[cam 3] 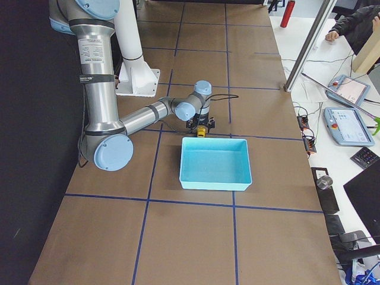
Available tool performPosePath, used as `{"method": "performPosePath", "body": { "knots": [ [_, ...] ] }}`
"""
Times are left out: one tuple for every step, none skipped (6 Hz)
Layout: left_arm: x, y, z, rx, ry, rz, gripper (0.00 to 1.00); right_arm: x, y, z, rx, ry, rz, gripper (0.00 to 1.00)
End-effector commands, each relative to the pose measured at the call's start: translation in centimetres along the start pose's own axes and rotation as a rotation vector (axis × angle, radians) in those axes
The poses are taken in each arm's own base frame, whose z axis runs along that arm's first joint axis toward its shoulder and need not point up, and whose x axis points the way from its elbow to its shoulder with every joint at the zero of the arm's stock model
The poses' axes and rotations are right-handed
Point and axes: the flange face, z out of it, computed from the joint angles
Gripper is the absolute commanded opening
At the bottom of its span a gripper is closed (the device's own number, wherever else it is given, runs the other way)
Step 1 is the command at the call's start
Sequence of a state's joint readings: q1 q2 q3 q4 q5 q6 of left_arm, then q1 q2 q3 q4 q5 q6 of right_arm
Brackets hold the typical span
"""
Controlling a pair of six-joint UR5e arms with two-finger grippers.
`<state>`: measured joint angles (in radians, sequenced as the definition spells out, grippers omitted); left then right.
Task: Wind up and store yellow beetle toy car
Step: 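Close the right gripper around the yellow car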
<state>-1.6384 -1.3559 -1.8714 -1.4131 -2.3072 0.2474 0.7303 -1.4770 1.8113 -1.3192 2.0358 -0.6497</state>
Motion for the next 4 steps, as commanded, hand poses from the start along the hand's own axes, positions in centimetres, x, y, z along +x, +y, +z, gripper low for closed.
{"method": "performPosePath", "body": {
  "knots": [
    [-0.15,0.03,0.15,-0.003,-0.001,0.014,1.00,0.08,0.20,0.91,-0.012,-0.010,0.007,1.00],
    [-0.38,0.10,0.43,-0.008,0.000,0.005,1.00,0.00,0.05,1.34,-0.015,-0.016,0.005,1.00],
    [-0.38,0.11,0.44,-0.009,0.002,0.002,1.00,-0.01,0.00,1.28,-0.014,-0.016,0.001,0.77],
    [-0.38,0.11,0.44,-0.009,0.002,0.002,1.00,0.01,-0.13,1.18,-0.011,-0.015,-0.004,0.27]
  ]
}}
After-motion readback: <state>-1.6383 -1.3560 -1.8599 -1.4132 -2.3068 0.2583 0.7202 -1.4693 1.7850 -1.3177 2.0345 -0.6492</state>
